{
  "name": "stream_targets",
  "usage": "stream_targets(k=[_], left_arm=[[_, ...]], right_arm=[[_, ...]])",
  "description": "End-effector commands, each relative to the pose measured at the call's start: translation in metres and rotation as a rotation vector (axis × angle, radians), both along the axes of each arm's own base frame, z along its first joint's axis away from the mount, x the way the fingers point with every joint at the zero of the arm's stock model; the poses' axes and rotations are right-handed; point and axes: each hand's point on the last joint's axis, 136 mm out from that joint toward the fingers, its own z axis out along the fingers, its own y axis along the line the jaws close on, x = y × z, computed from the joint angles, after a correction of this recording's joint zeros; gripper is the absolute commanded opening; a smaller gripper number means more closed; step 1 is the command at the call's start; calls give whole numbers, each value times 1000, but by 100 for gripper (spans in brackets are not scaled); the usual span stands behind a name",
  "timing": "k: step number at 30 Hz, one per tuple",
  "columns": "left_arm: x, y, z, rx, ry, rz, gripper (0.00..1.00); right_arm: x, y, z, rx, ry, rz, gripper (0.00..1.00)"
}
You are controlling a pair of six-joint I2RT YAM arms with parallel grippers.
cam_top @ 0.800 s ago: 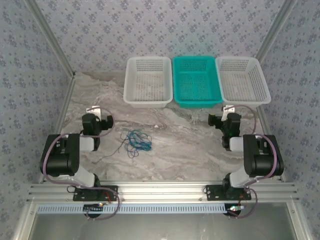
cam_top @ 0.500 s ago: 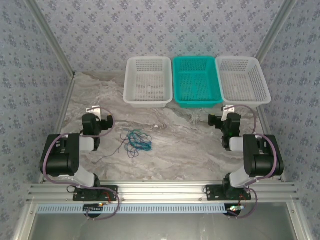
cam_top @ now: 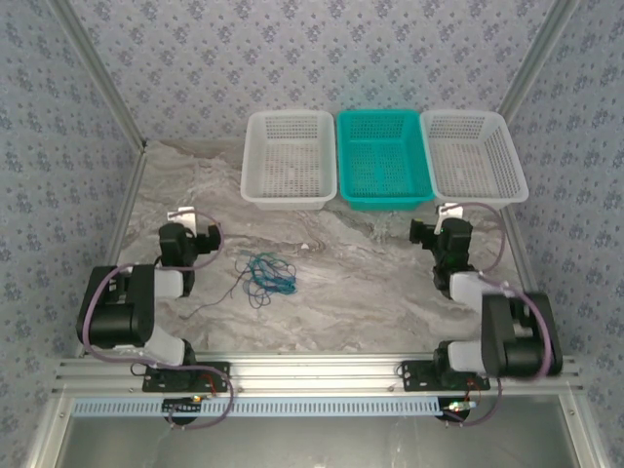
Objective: Untangle the cables
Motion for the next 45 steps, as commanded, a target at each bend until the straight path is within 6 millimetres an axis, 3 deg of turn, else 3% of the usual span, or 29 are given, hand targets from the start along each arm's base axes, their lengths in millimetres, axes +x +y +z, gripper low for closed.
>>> stream_targets(k=[1, 3, 6, 8, 11, 13, 16, 20, 23, 27, 31, 33, 36, 38, 41, 45], left_arm=[[-15, 6, 39, 24, -119, 50, 99], [-30, 9, 59, 25, -106, 103, 99], [-60, 11, 103, -87, -118, 196, 99], [-77, -3, 132, -264, -130, 174, 99], [-96, -32, 147, -496, -9, 130, 92], [-104, -58, 139, -579, 135, 89, 87], [-116, -85, 114, -640, 344, 106, 78], [-128, -109, 69, -610, 539, 113, 73], [-137, -111, 44, -592, 613, 152, 72], [-138, -104, 36, -596, 582, 186, 75], [-136, -95, 49, -573, 520, 190, 79], [-136, -91, 54, -563, 501, 201, 80], [-136, -88, 62, -571, 482, 208, 81], [-136, -88, 67, -583, 468, 203, 83], [-141, -86, 72, -583, 465, 201, 87], [-149, -83, 71, -623, 487, 248, 92]], right_arm=[[-32, -22, 59, 191, -56, -228, 100], [-51, -14, 85, 312, -40, -242, 100], [-62, 27, 117, 427, 12, -60, 100], [-63, 76, 133, 505, 51, 135, 100], [-70, 162, 134, 549, 156, 410, 100], [-79, 213, 123, 496, 261, 534, 100], [-89, 273, 97, 364, 395, 631, 100], [-93, 330, 51, 272, 519, 703, 100], [-98, 362, 15, 205, 580, 790, 100], [-101, 397, -31, 45, 656, 871, 100], [-107, 430, -62, 29, 692, 949, 96], [-109, 440, -75, 41, 719, 975, 82], [-106, 442, -89, 25, 736, 963, 51], [-105, 438, -90, 14, 731, 965, 29], [-104, 431, -70, 57, 670, 985, 6], [-102, 411, -35, 198, 587, 1000, 0]])
